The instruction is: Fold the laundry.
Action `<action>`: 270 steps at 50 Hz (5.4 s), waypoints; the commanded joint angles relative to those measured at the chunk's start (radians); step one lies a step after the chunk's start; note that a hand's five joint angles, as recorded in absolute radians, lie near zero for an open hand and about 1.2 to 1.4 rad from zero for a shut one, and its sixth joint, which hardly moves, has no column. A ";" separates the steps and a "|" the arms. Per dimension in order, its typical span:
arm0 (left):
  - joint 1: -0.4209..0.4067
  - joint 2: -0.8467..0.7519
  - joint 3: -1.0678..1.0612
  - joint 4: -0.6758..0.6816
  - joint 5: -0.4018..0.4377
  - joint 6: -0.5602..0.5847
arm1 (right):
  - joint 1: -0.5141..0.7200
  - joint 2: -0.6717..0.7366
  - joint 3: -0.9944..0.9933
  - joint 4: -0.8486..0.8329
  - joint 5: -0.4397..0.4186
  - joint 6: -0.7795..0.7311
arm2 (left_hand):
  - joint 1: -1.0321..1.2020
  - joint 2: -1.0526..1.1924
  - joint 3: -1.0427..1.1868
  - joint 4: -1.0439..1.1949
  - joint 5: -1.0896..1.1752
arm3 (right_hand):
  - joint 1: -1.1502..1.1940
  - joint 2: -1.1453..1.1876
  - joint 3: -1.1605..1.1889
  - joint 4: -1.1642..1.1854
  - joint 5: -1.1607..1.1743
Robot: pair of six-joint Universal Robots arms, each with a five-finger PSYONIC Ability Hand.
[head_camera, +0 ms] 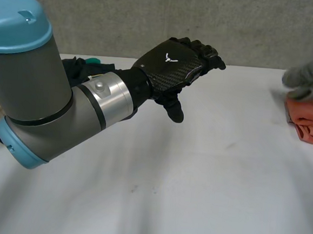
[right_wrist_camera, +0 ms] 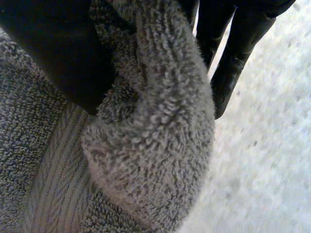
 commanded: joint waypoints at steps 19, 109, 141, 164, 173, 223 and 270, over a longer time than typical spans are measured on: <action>-0.013 0.018 -0.033 0.000 -0.007 0.003 | -0.202 -0.021 0.323 -0.240 -0.174 0.002 | -0.012 0.019 0.010 0.018 0.023 | 0.491 0.241 0.223 0.209 0.312; 0.166 0.010 -0.094 0.301 -0.209 0.106 | 0.332 -0.760 0.906 0.654 0.266 -0.614 | 1.135 1.167 1.158 1.166 1.170 | -0.731 -0.980 -0.999 -1.013 -0.909; 0.256 0.041 -0.237 0.327 -0.165 -0.028 | 0.488 -0.800 0.816 0.981 0.288 -0.565 | -0.065 -0.034 -0.043 -0.035 -0.030 | -0.731 -0.980 -0.999 -1.013 -0.909; 0.343 -0.597 0.237 0.126 -0.257 0.483 | 0.625 -0.760 0.885 0.943 0.294 -0.576 | 0.452 0.484 0.475 0.483 0.488 | -0.731 -0.980 -0.999 -1.013 -0.909; 0.392 -0.548 0.337 0.176 -0.480 0.485 | 0.617 -0.760 0.878 0.921 0.312 -0.576 | 1.135 1.167 1.158 1.166 1.170 | -0.731 -0.980 -0.999 -1.013 -0.909; -0.071 -0.027 -0.373 0.042 -0.265 -0.055 | 0.432 -0.814 0.769 1.411 0.306 -0.944 | -0.048 -0.016 -0.025 -0.017 -0.012 | -0.731 -0.980 -0.999 -1.013 -0.909; -0.004 -0.100 -0.232 0.560 -0.415 0.356 | 0.590 -0.779 0.624 0.944 0.300 -0.454 | 1.135 1.167 1.158 1.166 1.170 | 0.491 0.241 0.223 0.209 0.312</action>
